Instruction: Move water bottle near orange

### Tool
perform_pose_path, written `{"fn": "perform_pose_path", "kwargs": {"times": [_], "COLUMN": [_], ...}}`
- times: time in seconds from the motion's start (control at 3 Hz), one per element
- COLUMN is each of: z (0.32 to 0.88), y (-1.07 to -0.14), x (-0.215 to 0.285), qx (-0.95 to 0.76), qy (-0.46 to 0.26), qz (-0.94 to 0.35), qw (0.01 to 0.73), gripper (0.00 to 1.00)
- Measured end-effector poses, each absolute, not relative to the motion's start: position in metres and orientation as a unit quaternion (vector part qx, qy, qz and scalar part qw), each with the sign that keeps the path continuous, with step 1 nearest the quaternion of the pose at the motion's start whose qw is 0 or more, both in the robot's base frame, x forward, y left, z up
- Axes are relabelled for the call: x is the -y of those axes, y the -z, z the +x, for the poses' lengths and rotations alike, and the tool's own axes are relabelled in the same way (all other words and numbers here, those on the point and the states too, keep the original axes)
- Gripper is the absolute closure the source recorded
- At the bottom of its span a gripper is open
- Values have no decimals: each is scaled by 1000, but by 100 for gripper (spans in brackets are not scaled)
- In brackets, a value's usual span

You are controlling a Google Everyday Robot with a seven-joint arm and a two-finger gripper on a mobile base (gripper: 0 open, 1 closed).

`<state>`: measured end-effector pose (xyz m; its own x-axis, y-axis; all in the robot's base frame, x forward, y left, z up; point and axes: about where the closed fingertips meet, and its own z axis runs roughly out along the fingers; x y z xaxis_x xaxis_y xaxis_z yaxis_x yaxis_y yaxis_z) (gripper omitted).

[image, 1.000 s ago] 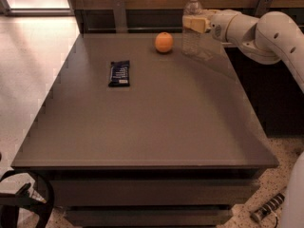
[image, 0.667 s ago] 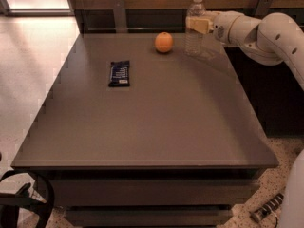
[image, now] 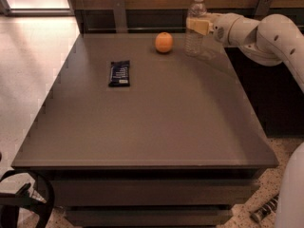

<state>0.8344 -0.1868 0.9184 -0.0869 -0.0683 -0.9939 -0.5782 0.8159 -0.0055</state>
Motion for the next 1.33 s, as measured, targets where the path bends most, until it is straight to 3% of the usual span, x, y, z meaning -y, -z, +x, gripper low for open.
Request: {"fn": "perform_pose_path", "kwargs": {"times": [0.33, 1.33], "z": [834, 835], "y": [-919, -918], "x": [187, 182], "qx": [-709, -709], "qy": [-200, -203], "qz": [-228, -229], "qw": [636, 635], "gripper": [87, 8]}}
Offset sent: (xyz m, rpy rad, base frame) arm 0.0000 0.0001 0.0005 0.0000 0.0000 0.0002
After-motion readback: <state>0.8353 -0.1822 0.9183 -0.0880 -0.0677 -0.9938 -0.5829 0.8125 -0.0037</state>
